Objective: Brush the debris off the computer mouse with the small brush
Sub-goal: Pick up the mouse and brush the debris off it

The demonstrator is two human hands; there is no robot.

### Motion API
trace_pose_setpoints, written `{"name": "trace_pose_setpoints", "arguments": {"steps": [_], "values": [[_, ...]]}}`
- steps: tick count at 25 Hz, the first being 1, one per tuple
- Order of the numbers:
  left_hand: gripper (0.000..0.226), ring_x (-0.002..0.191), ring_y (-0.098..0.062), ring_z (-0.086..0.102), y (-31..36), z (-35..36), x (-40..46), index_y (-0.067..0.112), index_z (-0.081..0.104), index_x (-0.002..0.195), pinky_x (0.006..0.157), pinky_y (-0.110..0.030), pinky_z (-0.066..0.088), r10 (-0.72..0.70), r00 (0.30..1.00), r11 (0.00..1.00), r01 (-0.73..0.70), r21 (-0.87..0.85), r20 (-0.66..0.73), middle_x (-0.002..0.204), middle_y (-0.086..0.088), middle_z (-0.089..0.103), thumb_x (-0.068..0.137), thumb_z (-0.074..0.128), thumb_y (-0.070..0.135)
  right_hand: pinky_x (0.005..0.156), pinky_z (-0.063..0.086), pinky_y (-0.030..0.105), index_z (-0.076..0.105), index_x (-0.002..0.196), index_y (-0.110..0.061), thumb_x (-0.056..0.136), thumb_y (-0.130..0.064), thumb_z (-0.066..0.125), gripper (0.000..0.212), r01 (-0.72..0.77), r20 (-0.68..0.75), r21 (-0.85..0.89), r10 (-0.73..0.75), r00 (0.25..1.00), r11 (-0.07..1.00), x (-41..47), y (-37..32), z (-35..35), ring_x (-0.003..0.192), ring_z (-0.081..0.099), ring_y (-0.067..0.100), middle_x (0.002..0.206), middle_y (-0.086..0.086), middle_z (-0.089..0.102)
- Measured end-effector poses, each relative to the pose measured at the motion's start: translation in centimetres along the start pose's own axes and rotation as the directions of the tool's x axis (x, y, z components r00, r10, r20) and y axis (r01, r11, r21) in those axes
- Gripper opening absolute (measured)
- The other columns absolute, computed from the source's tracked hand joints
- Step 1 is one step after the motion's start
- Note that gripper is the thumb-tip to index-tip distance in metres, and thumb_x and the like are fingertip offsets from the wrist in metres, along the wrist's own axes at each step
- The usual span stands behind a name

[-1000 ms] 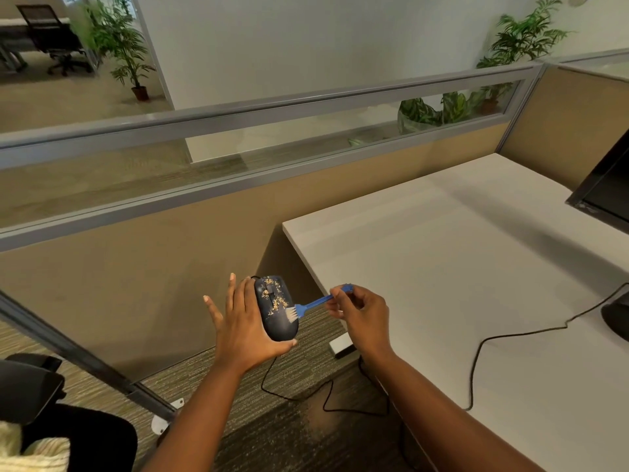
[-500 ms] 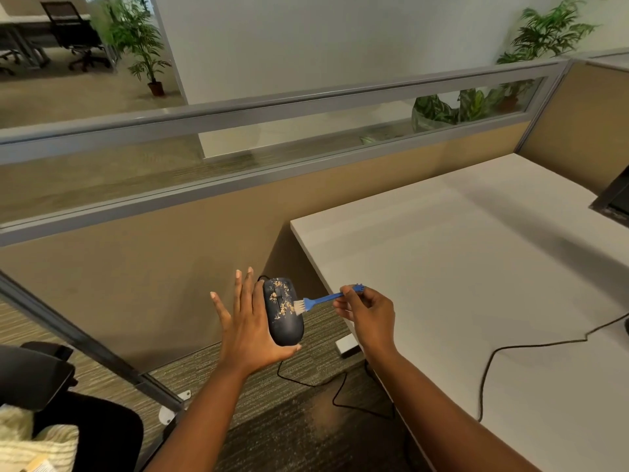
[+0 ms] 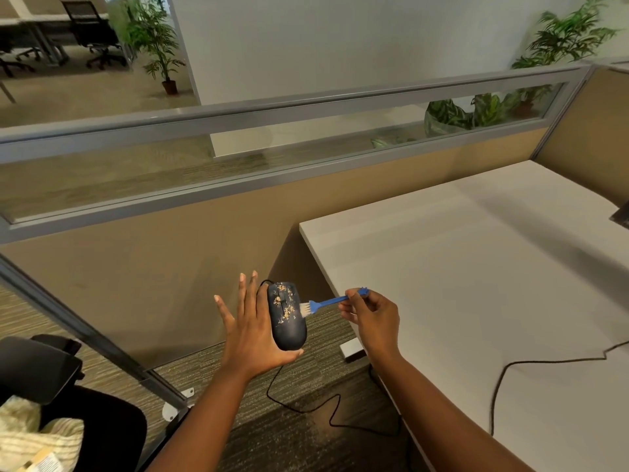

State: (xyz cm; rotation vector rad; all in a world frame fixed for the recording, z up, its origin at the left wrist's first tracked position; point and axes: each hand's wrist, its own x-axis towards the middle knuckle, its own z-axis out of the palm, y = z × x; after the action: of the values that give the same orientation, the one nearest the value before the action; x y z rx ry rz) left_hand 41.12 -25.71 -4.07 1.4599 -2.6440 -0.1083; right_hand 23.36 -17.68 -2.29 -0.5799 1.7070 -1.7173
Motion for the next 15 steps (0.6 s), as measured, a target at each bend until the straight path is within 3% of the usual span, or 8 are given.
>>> {"name": "trace_pose_setpoints", "arguments": {"steps": [6,12,15], "values": [[0.137,0.137,-0.025,-0.027,0.2,0.21,0.11,0.005,0.008,0.145,0.101,-0.065,-0.019,0.003,1.0,1.0,-0.003,-0.014,-0.005,0.15,-0.006,-0.018,0.045,0.06,0.083,0.057,0.054,0.015,0.07,0.08,-0.015,0.084,-0.015,0.063,0.008,0.019,0.056,0.039,-0.021,0.998,0.999,-0.12,-0.22,0.33,0.064,0.07,0.012,0.061,-0.003,0.071],[0.136,0.136,-0.024,-0.029,0.25,0.39,0.02,0.005,0.009,0.145,0.1,-0.063,-0.023,-0.007,1.0,1.0,0.007,-0.015,0.004,0.15,-0.005,-0.019,0.044,0.058,0.084,0.059,0.055,0.016,0.068,0.086,-0.009,0.084,-0.014,0.062,0.008,0.017,0.007,0.015,-0.017,1.0,1.0,0.01,-0.14,-0.31,0.066,0.069,0.012,0.072,0.008,0.071],[0.136,0.136,-0.024,-0.029,0.4,0.35,-0.03,0.005,0.008,0.145,0.101,-0.065,-0.02,-0.005,1.0,1.0,0.005,-0.002,0.001,0.15,-0.005,-0.019,0.044,0.056,0.084,0.057,0.055,0.016,0.069,0.085,-0.005,0.084,-0.011,0.061,0.01,0.01,0.088,0.073,-0.016,0.996,0.997,-0.09,-0.61,-0.09,0.062,0.069,0.01,0.066,0.004,0.07]]}}
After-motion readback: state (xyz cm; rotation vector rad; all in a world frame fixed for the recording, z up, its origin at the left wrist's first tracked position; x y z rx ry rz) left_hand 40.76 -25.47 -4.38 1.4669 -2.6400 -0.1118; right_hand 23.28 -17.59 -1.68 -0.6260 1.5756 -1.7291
